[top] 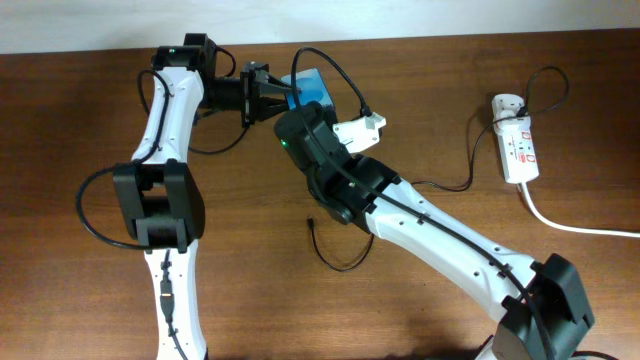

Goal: Plug charger to phone and switch on socket

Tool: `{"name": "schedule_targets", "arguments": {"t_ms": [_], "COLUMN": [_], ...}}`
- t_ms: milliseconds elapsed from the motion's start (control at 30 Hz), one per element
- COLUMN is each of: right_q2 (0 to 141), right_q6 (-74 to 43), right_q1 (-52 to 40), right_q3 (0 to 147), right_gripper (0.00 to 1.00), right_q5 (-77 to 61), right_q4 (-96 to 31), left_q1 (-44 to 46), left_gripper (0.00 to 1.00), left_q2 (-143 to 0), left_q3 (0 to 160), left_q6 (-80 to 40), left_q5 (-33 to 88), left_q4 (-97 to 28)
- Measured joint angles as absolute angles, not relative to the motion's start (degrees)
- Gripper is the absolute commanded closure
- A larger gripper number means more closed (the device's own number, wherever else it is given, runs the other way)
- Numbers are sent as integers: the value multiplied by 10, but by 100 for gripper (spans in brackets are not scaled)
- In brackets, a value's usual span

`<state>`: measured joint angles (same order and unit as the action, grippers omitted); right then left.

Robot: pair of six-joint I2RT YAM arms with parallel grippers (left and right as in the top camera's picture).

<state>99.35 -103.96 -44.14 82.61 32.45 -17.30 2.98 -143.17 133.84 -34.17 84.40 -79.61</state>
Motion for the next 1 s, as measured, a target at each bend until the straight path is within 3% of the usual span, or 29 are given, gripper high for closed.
{"name": "schedule_targets", "arguments": {"t_ms": [300,367,400,433,500,533,600,800,933,1000], "right_q2": [1004,1005,1005,1005,1005,1005,1005,1002,933,853], "right_q6": [-1051,-1055,-1062,-1063,-1055,-1053,-1041,-890,-673,-523], "right_q1": [-441,-441,-441,-441,-441,-441,-442,-442,-440,-434], "right_q3": [826,826,826,826,826,826,826,826,827,833], "right_gripper": [96,91,80,60,30,17,2,2,1,1], "right_q5": [303,303,303,304,303,303,301,299,267,218], "right_q4": [-155,-153,-150,-149,-145,-145,-146,-147,-180,-286], "left_q1": [30,29,29,29,29,30,32,32,31,30], "left_gripper": [82,86,87,88,99,100,100,100,100,100], "left_q2": [-1432,-1432,-1432,-1432,-1432,-1432,-1432,-1432,-1432,-1432], "left_q3": [1338,1338,1338,1338,1338,1338,1338,1338,1338,1338], "left_q6": [-350,-349,-347,-346,-349,-351,-355,-351,-280,-190], "left_q5": [840,841,842,843,835,833,831,795,740,708], "left_q4": [-794,-792,-792,-792,-795,-795,-795,-792,-766,-762]}}
